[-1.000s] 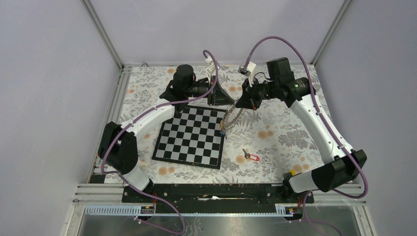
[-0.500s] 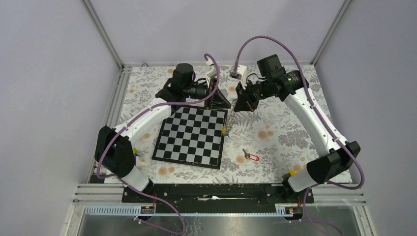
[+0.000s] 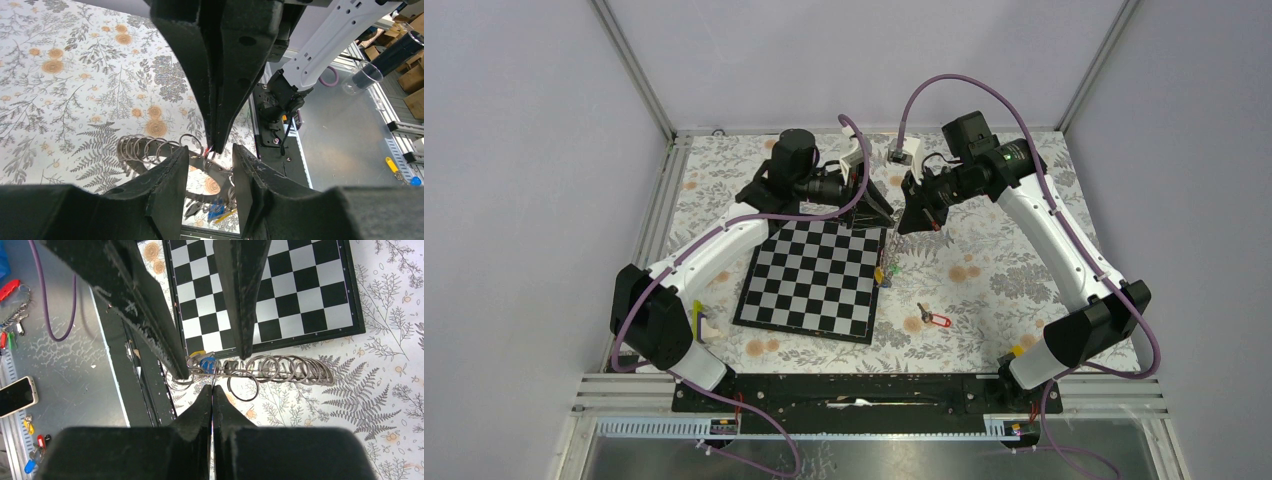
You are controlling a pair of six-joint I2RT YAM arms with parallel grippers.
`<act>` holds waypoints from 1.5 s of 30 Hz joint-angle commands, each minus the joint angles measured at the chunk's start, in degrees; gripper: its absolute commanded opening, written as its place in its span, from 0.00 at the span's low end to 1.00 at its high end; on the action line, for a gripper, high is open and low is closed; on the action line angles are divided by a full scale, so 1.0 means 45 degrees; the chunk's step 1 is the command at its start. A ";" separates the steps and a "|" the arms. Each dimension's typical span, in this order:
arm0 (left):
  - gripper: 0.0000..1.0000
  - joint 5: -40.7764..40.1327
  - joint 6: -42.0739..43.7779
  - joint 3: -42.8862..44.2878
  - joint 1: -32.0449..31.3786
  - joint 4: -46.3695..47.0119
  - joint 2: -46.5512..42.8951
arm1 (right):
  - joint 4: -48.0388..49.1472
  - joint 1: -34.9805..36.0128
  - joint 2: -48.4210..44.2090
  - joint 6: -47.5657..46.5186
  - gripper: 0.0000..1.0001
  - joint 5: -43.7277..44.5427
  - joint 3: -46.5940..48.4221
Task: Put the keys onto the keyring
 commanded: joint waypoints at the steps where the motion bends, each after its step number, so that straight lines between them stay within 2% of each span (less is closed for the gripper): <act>1: 0.41 0.0311 0.0449 0.0313 -0.0220 0.0244 0.0004 | -0.0114 0.0131 -0.0027 -0.0186 0.00 -0.0949 0.0444; 6: 0.37 0.0292 0.0438 0.0402 -0.0399 0.0239 0.0253 | -0.0021 0.0131 -0.0078 -0.0187 0.00 -0.1063 0.0261; 15: 0.21 0.0405 0.0638 0.0195 -0.0425 0.0181 0.0205 | 0.0116 0.0132 -0.0211 -0.0197 0.00 -0.0914 -0.0045; 20: 0.22 0.0430 0.0512 0.0150 -0.0316 0.0234 0.0121 | 0.0134 0.0128 -0.0239 -0.0229 0.00 -0.0821 -0.0170; 27: 0.29 0.0413 0.0572 0.0381 -0.0130 -0.0167 0.0050 | 0.0172 0.0106 -0.0335 -0.0256 0.00 -0.0791 -0.0302; 34: 0.30 0.0483 0.0642 0.0474 -0.0149 -0.0405 0.0277 | 0.0174 0.0111 -0.0361 -0.0239 0.00 -0.0805 -0.0272; 38: 0.27 0.0556 0.0642 0.0472 -0.0168 -0.0406 0.0348 | 0.0190 0.0110 -0.0352 -0.0242 0.00 -0.0814 -0.0272; 45: 0.13 0.0693 0.0642 0.0444 -0.0283 -0.0405 0.0457 | 0.0214 0.0111 -0.0274 -0.0210 0.00 -0.0874 -0.0253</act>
